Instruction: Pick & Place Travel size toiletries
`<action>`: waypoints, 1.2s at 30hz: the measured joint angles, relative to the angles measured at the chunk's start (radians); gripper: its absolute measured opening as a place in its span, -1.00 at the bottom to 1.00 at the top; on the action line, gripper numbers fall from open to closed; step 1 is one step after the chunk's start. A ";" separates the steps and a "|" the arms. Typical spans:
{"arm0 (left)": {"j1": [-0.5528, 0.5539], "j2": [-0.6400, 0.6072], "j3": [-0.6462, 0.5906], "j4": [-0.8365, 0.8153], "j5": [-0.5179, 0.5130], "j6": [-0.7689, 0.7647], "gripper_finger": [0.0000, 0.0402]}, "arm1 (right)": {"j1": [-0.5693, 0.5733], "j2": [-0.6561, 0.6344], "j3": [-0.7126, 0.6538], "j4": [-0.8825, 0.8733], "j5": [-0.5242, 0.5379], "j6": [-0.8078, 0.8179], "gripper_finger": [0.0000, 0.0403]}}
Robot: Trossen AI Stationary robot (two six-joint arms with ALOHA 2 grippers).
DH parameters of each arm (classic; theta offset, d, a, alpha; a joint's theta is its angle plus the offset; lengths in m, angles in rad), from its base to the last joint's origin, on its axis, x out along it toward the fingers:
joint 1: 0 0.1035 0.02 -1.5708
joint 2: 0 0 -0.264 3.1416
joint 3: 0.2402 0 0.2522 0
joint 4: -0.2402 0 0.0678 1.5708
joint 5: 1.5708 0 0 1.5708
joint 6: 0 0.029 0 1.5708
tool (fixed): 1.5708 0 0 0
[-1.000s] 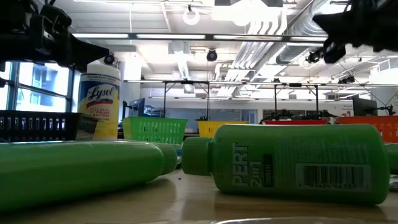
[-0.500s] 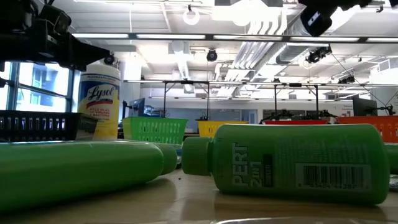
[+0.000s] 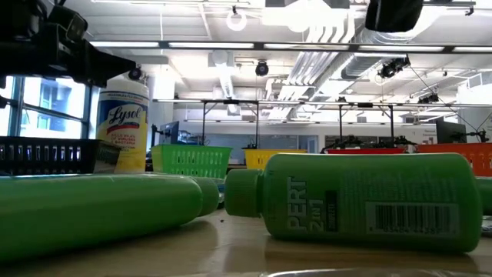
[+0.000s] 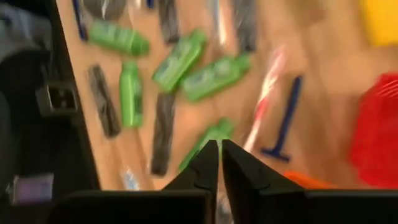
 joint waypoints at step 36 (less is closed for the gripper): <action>0.000 0.000 0.000 0.023 0.002 -0.027 -1.00 | 0.118 0.252 0.051 0.018 0.131 0.519 0.44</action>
